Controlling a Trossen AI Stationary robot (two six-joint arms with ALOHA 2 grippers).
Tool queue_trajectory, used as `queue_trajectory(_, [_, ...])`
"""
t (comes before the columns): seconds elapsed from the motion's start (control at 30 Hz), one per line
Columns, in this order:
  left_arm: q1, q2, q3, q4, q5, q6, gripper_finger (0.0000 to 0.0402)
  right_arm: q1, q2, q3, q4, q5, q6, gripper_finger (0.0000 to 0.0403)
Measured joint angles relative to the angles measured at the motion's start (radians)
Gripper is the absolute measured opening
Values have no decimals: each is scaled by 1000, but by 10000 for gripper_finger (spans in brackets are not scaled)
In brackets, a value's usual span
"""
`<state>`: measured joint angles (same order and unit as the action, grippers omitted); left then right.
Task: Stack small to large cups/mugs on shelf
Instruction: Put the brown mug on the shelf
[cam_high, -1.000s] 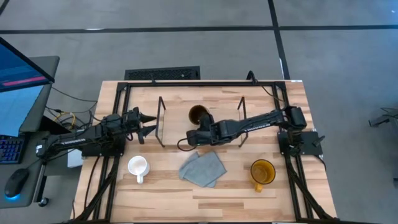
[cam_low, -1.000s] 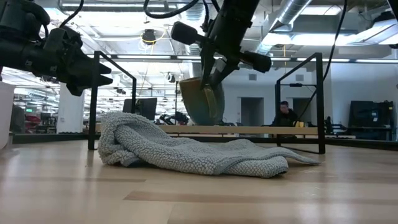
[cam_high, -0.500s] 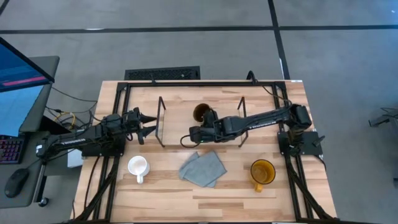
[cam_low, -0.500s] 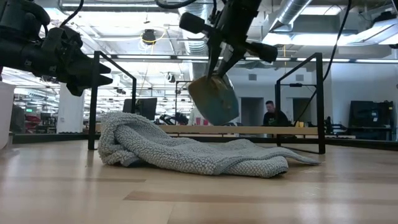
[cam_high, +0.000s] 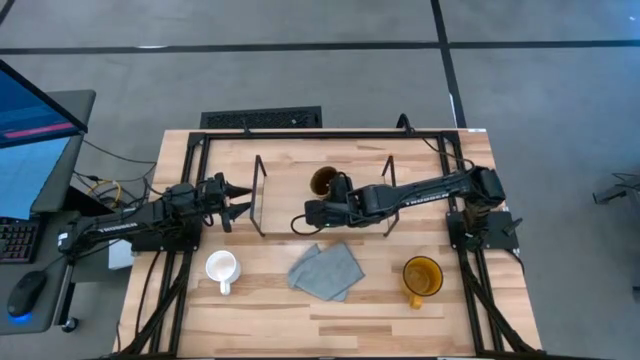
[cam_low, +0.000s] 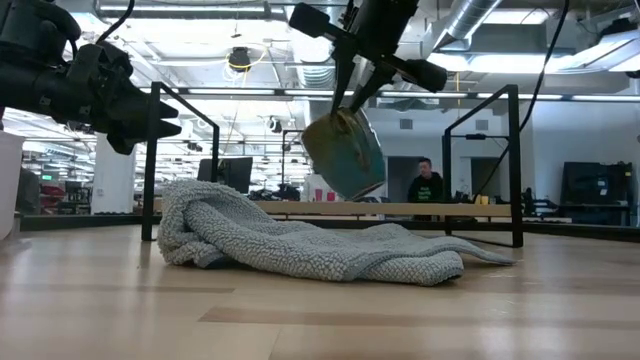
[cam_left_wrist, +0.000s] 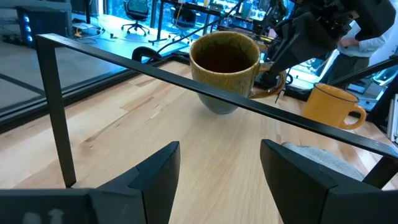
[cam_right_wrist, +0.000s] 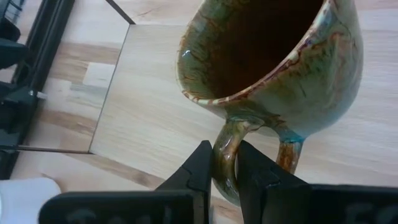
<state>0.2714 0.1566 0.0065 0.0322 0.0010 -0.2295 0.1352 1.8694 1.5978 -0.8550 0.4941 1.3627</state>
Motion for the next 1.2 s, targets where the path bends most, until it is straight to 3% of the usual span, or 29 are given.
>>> queue_trajectory(0.5, [0, 0, 0, 0, 3, -1, 215, 14, 0, -2, 133, 43, 34, 63])
queue_trajectory(0.9, [0, 0, 0, 0, 4, 0, 215, 53, -1, -154, 318, 129, 130, 63])
queue_trajectory(1.2, [0, 0, 0, 0, 5, -1, 215, 55, -2, -165, 324, 142, 157, 61])
